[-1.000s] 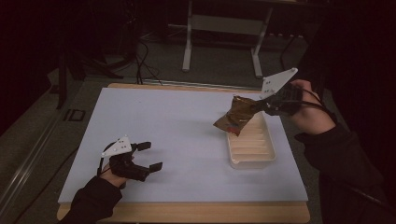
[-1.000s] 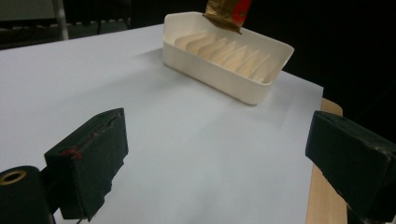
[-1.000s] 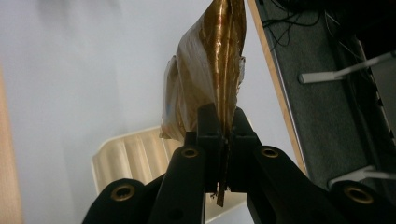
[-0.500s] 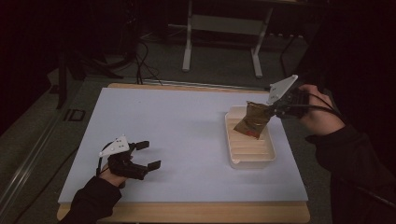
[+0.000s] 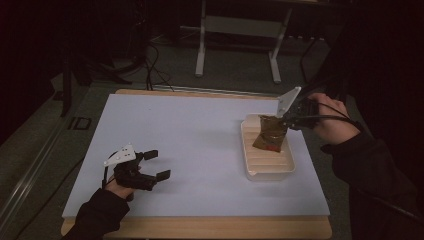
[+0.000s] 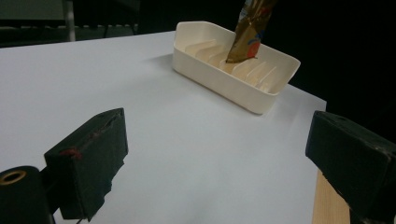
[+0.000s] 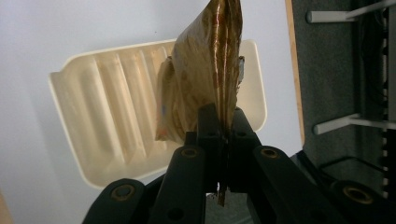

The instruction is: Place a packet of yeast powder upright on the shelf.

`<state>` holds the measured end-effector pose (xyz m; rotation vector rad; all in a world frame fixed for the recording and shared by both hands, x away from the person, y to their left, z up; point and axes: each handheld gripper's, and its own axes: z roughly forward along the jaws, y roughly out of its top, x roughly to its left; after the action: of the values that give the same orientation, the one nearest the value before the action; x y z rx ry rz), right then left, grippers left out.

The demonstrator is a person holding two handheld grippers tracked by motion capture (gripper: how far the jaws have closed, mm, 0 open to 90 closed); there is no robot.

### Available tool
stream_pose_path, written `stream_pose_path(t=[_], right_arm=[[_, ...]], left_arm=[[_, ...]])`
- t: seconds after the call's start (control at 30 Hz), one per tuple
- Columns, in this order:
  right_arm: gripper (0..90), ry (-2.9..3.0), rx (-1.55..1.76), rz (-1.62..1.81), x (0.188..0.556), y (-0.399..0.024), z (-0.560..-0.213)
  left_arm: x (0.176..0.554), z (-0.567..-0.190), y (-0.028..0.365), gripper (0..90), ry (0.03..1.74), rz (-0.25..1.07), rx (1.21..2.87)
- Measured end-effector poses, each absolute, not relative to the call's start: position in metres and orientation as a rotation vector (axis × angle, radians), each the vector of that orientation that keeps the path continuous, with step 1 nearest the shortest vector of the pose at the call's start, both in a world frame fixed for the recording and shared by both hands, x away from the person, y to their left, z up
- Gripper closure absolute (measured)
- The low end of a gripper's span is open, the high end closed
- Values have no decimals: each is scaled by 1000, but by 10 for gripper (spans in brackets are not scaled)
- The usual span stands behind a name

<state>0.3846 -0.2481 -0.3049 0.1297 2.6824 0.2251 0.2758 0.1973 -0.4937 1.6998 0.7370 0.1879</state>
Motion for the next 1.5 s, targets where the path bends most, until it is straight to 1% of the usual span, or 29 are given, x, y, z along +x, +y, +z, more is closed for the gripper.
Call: stream_pose_path(t=[0.2, 0.4, 0.53, 0.9, 1.1, 1.13, 1.2, 1.3, 1.33, 1.4, 1.47, 1.5], right_arm=[[874, 2661, 75, 232, 387, -234, -313], [874, 2677, 75, 291, 392, -229, -323], [873, 2689, 90, 329, 394, -231, -330], [868, 2732, 178, 442, 403, -246, -367], [840, 2734, 240, 495, 406, -255, -369], [824, 2738, 258, 503, 406, -255, -369], [743, 2720, 287, 503, 404, -256, -368], [587, 2681, 355, 516, 401, -256, -366], [550, 2667, 378, 522, 400, -256, -366], [540, 2674, 392, 550, 398, -256, -365], [488, 2650, 404, 569, 396, -255, -362], [486, 2645, 416, 589, 394, -254, -360]], left_arm=[[276, -495, 196, 65, 730, 190, 1715], [274, -498, 194, 65, 723, 190, 1732], [274, -498, 194, 66, 719, 191, 1729], [273, -499, 193, 65, 713, 190, 1735], [273, -499, 193, 65, 710, 191, 1738], [273, -499, 193, 65, 710, 191, 1738], [273, -499, 193, 65, 708, 188, 1734], [273, -499, 193, 65, 707, 186, 1735], [273, -499, 193, 66, 705, 187, 1735], [273, -498, 194, 65, 702, 190, 1734], [272, -498, 194, 65, 703, 194, 1732], [272, -498, 194, 65, 702, 193, 1731]])
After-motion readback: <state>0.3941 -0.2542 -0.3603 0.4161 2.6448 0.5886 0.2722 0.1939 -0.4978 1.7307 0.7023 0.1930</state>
